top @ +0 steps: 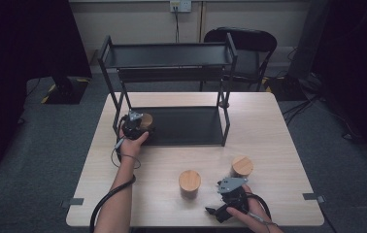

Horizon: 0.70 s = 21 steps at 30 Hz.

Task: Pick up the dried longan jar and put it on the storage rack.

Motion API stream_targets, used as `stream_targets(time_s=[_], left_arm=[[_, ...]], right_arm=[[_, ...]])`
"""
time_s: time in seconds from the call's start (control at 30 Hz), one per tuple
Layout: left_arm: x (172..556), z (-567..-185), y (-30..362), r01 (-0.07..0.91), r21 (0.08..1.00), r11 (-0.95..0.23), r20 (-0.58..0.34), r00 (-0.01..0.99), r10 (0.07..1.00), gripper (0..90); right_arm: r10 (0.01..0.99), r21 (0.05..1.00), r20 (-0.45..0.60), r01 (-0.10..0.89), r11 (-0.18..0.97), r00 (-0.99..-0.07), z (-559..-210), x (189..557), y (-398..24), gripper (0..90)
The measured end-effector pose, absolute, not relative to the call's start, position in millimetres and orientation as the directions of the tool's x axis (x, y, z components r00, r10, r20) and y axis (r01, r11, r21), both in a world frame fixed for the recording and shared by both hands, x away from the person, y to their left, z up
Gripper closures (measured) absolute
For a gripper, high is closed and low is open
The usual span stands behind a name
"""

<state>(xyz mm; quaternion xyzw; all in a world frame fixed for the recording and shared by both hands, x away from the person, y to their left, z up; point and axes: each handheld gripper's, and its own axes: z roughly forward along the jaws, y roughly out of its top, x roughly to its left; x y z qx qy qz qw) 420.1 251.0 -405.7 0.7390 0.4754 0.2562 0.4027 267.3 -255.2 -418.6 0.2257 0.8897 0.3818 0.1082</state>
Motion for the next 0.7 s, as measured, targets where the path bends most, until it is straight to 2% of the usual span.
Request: stream_targets(time_s=[0.5, 0.7], left_arm=[[420.8, -403.4, 248.9, 0.507, 0.838, -0.203, -0.022, 0.403, 0.915, 23.1], [418.0, -398.0, 248.8, 0.518, 0.840, -0.160, -0.052, 0.371, 0.927, 10.9]], right_arm=[[0.484, 0.728, -0.020, 0.319, 0.607, -0.875, -418.6, 267.3, -255.2, 0.0], [0.484, 0.728, -0.020, 0.319, 0.607, -0.875, -418.6, 267.3, -255.2, 0.0]])
